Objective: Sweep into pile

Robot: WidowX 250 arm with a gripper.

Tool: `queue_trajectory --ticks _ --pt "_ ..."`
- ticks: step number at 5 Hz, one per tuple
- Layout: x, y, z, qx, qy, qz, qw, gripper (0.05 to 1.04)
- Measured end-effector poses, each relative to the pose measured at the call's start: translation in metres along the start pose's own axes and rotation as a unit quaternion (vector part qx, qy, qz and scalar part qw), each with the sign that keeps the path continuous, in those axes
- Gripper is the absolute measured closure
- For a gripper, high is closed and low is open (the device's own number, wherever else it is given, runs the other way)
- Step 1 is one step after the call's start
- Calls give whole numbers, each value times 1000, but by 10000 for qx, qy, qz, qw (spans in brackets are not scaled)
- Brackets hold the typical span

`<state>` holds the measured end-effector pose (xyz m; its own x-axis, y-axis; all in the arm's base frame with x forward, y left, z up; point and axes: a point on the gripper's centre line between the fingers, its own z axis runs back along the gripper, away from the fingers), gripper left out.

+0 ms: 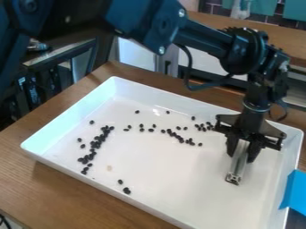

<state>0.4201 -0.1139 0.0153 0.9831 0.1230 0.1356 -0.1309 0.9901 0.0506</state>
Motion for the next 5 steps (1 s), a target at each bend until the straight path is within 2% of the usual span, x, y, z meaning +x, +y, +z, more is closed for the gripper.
queue_trajectory --ticks 1,3,4,5 --pt "3 21 -1 -1 168 79 9998 690" --pt "1 67 -2 -160 454 175 9987 691" --pt "1 91 -3 -197 514 288 9981 690" --pt "-4 106 -4 -89 441 423 9981 691"
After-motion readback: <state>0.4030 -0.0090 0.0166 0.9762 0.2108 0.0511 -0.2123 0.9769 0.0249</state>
